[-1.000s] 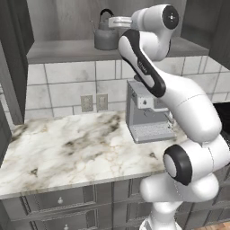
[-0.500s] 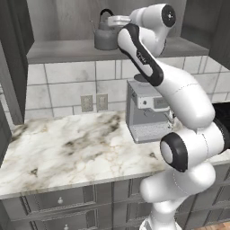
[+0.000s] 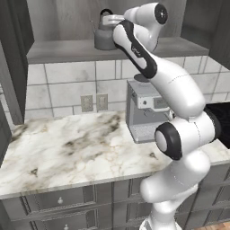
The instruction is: Open the cabinet, pick the kettle from the cabinet, and place it in the sink.
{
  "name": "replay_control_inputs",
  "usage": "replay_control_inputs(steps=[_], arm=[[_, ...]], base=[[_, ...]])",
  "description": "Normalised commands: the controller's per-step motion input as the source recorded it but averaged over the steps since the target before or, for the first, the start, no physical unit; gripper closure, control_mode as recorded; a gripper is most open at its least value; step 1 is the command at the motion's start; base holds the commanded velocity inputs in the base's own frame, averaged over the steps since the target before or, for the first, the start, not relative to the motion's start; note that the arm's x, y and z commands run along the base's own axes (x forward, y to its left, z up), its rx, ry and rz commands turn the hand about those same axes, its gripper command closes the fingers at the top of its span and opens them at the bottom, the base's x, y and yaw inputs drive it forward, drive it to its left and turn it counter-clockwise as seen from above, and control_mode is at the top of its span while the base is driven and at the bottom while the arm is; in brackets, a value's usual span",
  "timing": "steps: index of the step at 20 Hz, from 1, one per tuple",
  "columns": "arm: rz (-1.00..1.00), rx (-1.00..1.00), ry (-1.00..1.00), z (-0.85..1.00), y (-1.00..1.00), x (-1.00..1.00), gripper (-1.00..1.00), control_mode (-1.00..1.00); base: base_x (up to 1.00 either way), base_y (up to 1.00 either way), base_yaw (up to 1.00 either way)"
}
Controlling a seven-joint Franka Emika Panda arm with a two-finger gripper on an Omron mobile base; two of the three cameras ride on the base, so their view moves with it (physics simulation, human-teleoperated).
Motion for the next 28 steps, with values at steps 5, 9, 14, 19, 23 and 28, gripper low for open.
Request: replay_control_inputs(steps=[5,9,14,19,23,28], arm=[[0.05,0.00,0.09,0.02,0.07,0.35,-1.00,-1.00],[0.06,0.00,0.09,0.03,0.05,0.34,-1.00,-1.00],[0.07,0.00,0.02,0.00,0.08,0.32,-1.00,-1.00],[0.08,0.00,0.00,0.00,0.04,0.29,-1.00,-1.00],[0.07,0.00,0.00,0.00,0.03,0.31,-1.00,-1.00],[0.05,0.00,0.00,0.00,0.11,0.20,-1.00,-1.00]], base=[[0.00,0.00,0.00],[0.00,0.00,0.00],[0.00,0.00,0.00],[0.00,0.00,0.00],[0.00,0.00,0.00],[0.00,0.00,0.00]])
